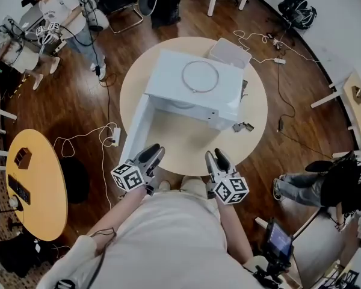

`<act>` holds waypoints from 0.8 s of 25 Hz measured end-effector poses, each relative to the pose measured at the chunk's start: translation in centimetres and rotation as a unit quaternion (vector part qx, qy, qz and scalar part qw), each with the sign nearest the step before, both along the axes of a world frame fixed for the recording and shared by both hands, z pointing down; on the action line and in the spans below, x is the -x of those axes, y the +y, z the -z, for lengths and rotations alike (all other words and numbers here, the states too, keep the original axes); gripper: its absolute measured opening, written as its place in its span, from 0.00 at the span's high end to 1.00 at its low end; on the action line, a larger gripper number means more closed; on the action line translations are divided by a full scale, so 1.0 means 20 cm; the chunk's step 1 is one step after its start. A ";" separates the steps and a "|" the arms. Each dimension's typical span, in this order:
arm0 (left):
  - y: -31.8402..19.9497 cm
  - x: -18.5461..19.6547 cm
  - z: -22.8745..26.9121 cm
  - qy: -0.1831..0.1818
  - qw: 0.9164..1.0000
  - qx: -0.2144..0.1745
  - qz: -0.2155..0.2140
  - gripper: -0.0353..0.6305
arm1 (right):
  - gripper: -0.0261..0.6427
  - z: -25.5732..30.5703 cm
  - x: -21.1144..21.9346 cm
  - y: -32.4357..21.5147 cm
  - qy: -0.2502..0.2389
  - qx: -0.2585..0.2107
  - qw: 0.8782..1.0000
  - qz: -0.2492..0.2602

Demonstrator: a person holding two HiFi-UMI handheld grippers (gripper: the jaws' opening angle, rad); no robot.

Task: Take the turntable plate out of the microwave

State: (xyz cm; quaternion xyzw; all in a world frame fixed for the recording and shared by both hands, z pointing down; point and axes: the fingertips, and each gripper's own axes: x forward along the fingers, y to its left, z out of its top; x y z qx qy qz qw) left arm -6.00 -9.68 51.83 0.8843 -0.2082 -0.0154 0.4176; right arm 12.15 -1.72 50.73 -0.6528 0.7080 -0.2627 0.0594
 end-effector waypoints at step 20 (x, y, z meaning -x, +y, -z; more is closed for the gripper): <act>-0.07 -0.34 0.06 -0.048 0.996 -0.006 0.069 0.76 | 0.73 -0.06 -0.37 -0.26 -0.022 0.003 0.995 0.095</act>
